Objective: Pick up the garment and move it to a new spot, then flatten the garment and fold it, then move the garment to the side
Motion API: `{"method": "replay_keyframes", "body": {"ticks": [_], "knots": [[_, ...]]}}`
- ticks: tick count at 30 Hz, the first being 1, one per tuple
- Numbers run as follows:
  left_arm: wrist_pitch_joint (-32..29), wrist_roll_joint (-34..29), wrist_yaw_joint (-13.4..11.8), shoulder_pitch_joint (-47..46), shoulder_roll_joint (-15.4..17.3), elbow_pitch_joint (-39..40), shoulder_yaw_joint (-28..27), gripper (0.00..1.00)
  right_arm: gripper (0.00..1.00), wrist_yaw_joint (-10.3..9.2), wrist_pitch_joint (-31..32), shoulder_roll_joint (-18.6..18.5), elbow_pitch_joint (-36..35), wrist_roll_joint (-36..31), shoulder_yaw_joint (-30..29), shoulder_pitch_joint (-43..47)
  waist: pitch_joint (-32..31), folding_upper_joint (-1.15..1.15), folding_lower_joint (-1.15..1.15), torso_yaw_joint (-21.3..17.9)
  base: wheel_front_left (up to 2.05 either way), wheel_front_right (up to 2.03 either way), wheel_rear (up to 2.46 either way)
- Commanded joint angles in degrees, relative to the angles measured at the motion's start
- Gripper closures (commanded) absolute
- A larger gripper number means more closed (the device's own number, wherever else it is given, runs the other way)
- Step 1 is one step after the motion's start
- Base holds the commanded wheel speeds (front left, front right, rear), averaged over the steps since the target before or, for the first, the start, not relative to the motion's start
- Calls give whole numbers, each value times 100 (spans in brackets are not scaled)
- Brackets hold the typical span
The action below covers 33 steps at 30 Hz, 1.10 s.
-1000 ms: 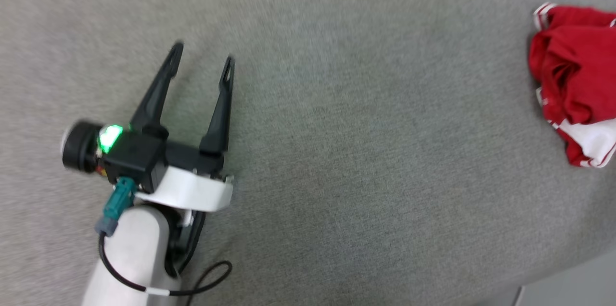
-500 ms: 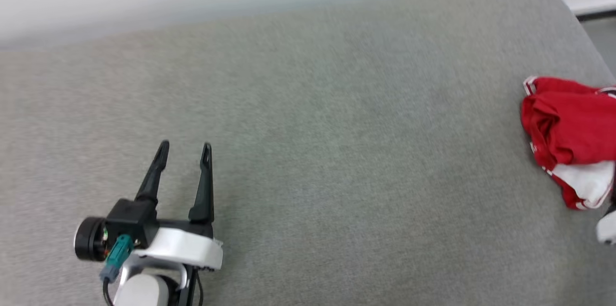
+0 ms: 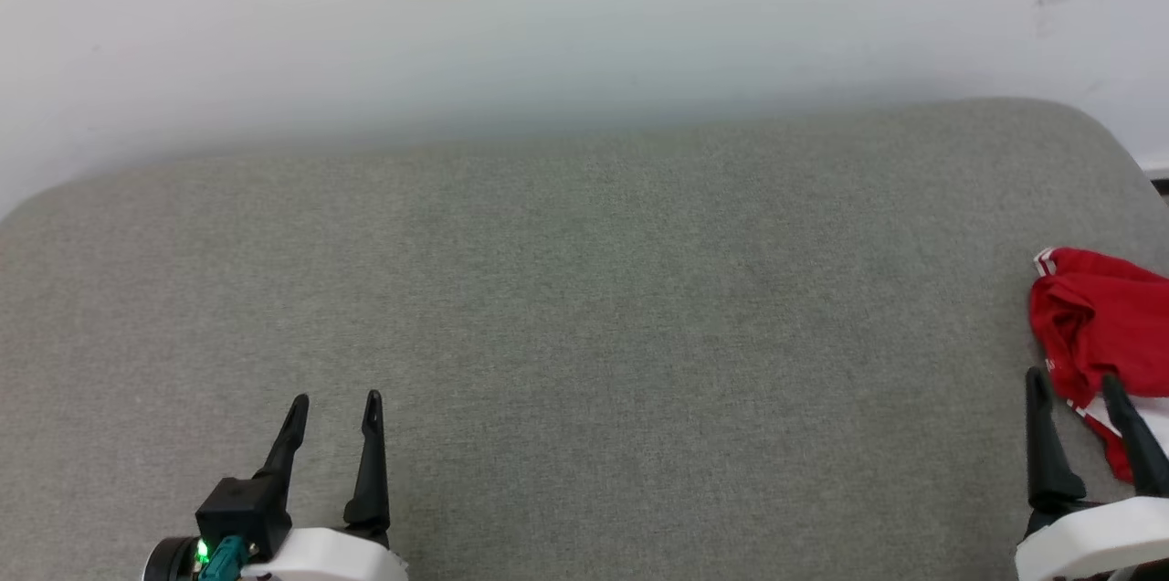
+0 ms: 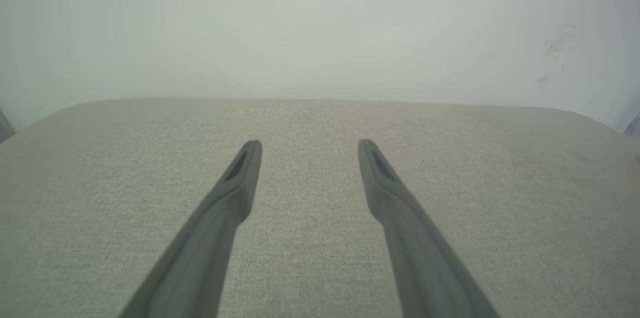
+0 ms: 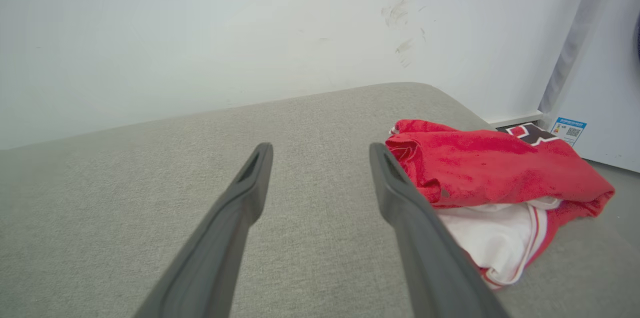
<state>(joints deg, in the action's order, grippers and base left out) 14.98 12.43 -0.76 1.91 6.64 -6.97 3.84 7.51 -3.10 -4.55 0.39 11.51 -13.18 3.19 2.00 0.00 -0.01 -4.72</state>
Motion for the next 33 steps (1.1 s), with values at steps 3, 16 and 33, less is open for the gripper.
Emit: {"method": "replay_keyframes", "body": {"ticks": [3, 16, 33], "knots": [[23, 21, 1, 162, -5, -52, -101, 0, 0, -5, 113, 78, -386, -94, 258, 270, -222, 0, 1, 199, 0, 0, 0], [24, -51, 109, 391, -5, -199, -347, 0, 0, -5, 502, 173, -1307, -293, 1049, 792, -399, 0, 1, 271, 0, 0, 0], [24, -204, 324, 315, -90, -315, -342, 0, 0, -5, 490, 177, -1202, -376, 1070, 660, -367, 0, 1, 329, 0, 0, 0]]}}
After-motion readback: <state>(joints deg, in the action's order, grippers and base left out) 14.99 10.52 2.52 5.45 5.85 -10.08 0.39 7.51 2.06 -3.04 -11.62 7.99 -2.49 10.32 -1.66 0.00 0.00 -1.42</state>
